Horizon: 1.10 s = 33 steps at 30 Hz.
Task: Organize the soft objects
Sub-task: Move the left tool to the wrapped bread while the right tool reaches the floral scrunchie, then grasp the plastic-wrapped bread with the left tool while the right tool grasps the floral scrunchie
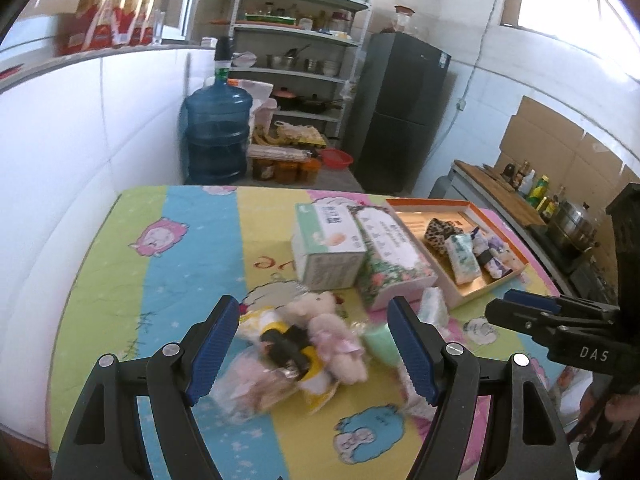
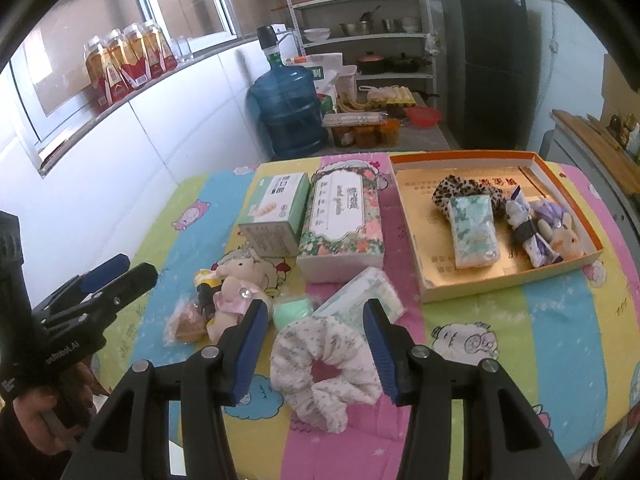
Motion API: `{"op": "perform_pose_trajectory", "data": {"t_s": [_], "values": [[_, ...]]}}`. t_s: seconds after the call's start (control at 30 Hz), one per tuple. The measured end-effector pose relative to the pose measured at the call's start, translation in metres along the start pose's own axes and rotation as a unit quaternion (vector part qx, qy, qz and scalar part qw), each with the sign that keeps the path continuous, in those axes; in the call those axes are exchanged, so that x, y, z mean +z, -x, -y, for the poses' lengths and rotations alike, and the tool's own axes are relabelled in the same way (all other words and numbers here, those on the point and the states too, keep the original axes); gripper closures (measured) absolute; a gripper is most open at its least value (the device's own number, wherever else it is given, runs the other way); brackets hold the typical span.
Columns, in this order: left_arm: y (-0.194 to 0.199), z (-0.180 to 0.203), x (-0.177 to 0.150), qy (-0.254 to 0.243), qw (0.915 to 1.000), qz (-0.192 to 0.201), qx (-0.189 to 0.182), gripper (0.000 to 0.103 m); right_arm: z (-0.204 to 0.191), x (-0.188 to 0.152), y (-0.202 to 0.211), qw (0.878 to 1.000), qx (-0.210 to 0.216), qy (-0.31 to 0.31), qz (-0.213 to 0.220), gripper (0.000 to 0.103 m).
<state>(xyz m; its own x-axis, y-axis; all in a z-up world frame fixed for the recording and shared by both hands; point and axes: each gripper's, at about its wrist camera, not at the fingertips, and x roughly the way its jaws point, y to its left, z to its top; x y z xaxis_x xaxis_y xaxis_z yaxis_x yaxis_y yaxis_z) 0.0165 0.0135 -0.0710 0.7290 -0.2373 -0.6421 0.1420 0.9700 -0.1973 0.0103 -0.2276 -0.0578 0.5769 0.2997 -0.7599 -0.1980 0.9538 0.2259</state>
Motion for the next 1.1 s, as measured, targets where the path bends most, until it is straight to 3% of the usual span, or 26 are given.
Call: {"op": "perform_pose_trajectory", "data": {"t_s": [0.2,0.5,0.73,1.1], "values": [[0.003,-0.021,-0.013,0.002,1.0000,-0.003,-0.004,0.026,-0.011,-0.012,-0.011,1.000,-0.002,-0.003,-0.011,0.053],[-0.014,-0.052,-0.047,-0.041,0.9978,-0.026,-0.046,0.026,-0.022,-0.020,-0.018,1.000,-0.010,-0.006,-0.022,0.053],[-0.042,-0.059,-0.058,-0.116,0.9873,-0.050,-0.096,0.026,-0.018,-0.024,-0.017,0.999,-0.023,-0.015,-0.025,0.053],[-0.078,-0.058,-0.064,-0.148,0.9793,-0.090,-0.105,0.026,0.001,-0.037,-0.018,0.997,-0.041,-0.052,-0.035,0.053]]}}
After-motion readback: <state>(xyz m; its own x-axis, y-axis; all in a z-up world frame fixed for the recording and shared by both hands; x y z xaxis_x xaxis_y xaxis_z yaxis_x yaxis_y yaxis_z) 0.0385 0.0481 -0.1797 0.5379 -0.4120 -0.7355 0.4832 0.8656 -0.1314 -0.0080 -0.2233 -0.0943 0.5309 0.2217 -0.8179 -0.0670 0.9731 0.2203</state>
